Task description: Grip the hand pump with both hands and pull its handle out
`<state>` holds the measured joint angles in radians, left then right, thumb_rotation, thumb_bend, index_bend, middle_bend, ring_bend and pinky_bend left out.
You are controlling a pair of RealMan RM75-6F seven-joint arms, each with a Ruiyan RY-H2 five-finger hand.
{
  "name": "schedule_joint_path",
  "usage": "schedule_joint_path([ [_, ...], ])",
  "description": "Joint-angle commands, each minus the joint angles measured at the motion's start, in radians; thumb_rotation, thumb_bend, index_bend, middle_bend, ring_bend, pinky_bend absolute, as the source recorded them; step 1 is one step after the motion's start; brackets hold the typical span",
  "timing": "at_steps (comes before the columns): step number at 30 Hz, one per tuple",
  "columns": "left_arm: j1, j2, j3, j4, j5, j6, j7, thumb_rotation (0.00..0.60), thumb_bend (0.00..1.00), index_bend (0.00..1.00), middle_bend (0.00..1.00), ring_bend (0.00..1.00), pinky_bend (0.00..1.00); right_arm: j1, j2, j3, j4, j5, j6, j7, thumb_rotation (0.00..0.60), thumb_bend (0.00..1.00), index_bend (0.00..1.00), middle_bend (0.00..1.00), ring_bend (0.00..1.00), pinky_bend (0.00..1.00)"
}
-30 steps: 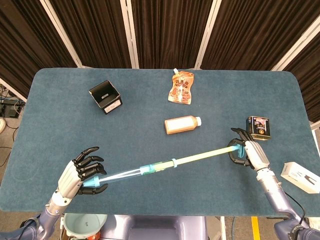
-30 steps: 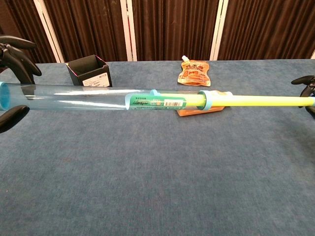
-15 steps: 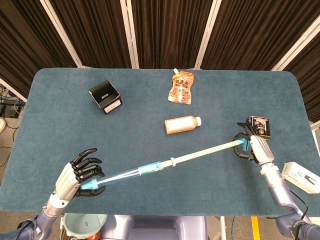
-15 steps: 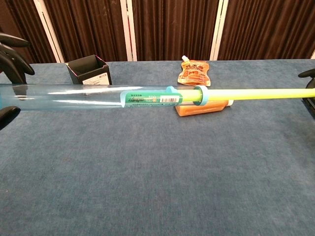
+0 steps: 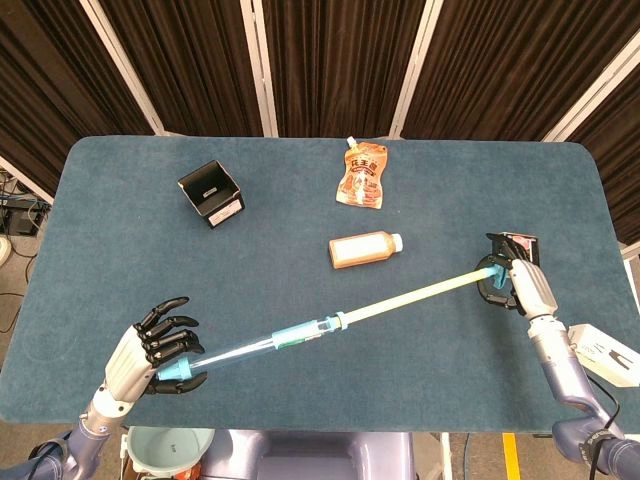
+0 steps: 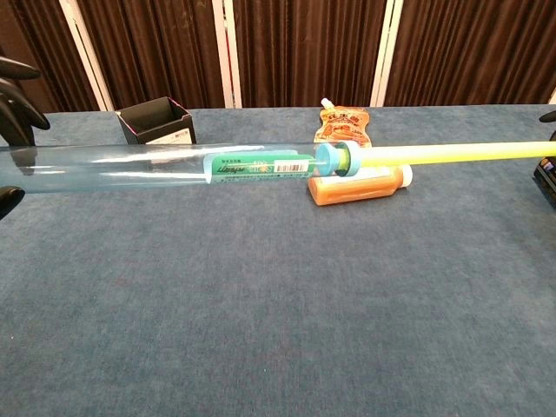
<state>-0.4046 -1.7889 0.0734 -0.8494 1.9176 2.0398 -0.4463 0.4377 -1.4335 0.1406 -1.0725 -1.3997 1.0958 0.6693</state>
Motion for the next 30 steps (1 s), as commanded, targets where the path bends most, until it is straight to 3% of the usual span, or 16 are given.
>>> schedule_joint_path([
  [1,-0.002,-0.001,-0.002,0.007,-0.002,-0.007,0.0,0.6,0.48,0.72,0.58,0.38,0.2,0.0,-0.001,0.0,0.0,-0.003,0.003,0.001,0.6,0.56,0.81,0.12,0.0,0.0],
  [3,-0.006,-0.006,-0.002,0.019,-0.007,-0.024,-0.006,0.6,0.47,0.69,0.57,0.38,0.2,-0.003,0.001,-0.004,-0.005,-0.01,0.008,0.0,0.6,0.55,0.79,0.12,0.0,0.0],
  [5,-0.013,-0.007,0.006,0.032,-0.01,-0.053,-0.023,0.6,0.42,0.57,0.54,0.38,0.2,-0.007,0.002,-0.009,-0.012,-0.017,0.016,0.0,0.6,0.53,0.68,0.11,0.0,0.0],
  [6,-0.019,-0.006,0.014,0.041,-0.009,-0.076,-0.039,0.6,0.38,0.45,0.52,0.37,0.2,-0.011,0.002,-0.012,-0.016,-0.02,0.022,0.002,0.6,0.52,0.49,0.09,0.0,0.0],
  [9,-0.032,-0.004,0.028,0.061,-0.016,-0.135,-0.067,0.6,0.3,0.23,0.45,0.35,0.2,-0.014,0.008,-0.022,-0.027,-0.022,0.006,0.017,0.6,0.48,0.22,0.02,0.0,0.0],
  [15,-0.033,-0.017,0.045,0.133,-0.038,-0.198,-0.121,0.6,0.27,0.16,0.41,0.34,0.2,-0.015,0.017,-0.057,-0.057,-0.033,-0.04,0.005,0.6,0.38,0.12,0.0,0.0,0.0],
  [22,0.02,-0.071,0.073,0.321,-0.087,-0.267,-0.249,0.6,0.24,0.12,0.35,0.32,0.2,-0.018,0.021,-0.124,-0.097,-0.073,-0.087,-0.064,0.6,0.03,0.0,0.0,0.0,0.0],
  [25,0.04,-0.07,0.073,0.358,-0.099,-0.255,-0.285,0.6,0.23,0.11,0.33,0.31,0.2,-0.02,0.025,-0.145,-0.121,-0.09,-0.091,-0.096,0.6,0.0,0.0,0.0,0.0,0.0],
  [30,0.066,-0.019,0.056,0.332,-0.128,-0.216,-0.295,0.6,0.22,0.14,0.31,0.28,0.2,-0.049,0.072,-0.139,-0.217,-0.124,0.018,-0.182,0.6,0.0,0.0,0.0,0.0,0.0],
])
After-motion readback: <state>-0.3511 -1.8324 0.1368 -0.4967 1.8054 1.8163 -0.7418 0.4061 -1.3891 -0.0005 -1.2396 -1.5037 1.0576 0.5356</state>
